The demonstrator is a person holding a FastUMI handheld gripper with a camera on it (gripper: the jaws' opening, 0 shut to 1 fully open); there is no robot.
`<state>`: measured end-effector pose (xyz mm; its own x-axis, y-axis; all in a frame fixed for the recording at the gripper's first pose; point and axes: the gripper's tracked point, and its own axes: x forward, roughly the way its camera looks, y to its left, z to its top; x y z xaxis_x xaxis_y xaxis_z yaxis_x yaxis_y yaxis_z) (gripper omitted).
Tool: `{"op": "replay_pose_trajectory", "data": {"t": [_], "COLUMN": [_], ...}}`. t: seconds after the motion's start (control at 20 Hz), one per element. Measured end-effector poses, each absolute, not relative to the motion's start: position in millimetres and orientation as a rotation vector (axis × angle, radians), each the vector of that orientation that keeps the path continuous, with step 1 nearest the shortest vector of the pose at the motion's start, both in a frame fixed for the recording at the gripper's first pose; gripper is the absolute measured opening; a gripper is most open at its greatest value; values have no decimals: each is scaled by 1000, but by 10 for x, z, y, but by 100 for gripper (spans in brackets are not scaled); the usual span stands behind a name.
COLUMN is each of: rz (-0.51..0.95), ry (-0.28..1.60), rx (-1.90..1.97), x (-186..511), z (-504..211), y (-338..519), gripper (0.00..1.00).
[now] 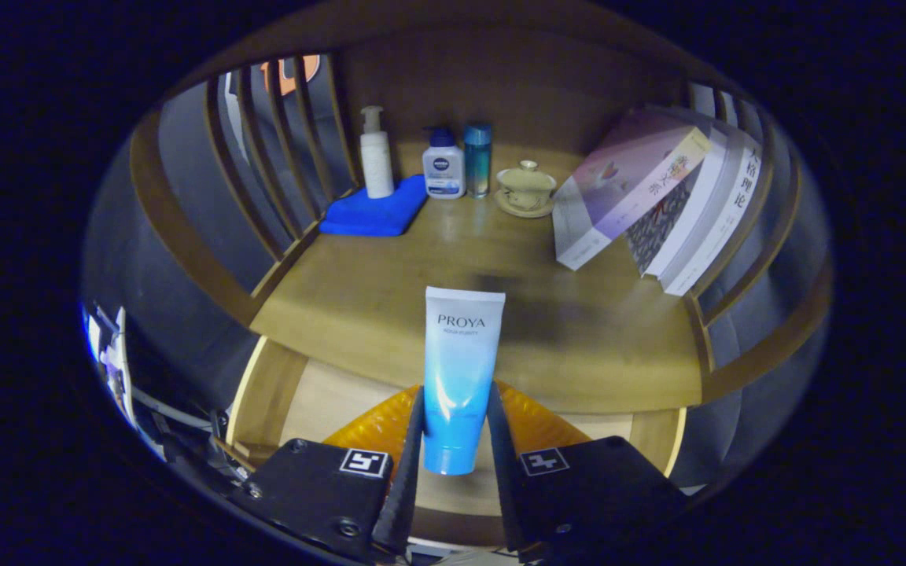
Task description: Pull open the drawer, take out the items inside it, and place them on the countertop above the cabinet.
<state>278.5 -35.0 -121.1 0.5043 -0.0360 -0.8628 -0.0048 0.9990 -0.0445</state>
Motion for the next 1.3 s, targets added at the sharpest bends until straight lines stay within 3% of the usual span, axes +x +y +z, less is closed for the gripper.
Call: {"op": "replay_pose_trajectory", "data": {"t": [0.65, 1.0, 1.15, 1.3], "rz": [-115, -74, -47, 5], "ry": [932, 787, 729, 654], "rx": [-46, -79, -44, -22], "x": [3431, 3049, 2711, 2362], "z": [-1581, -1203, -1032, -877], "y": [-339, -234, -121, 1], "gripper": [53, 55, 83, 84]}}
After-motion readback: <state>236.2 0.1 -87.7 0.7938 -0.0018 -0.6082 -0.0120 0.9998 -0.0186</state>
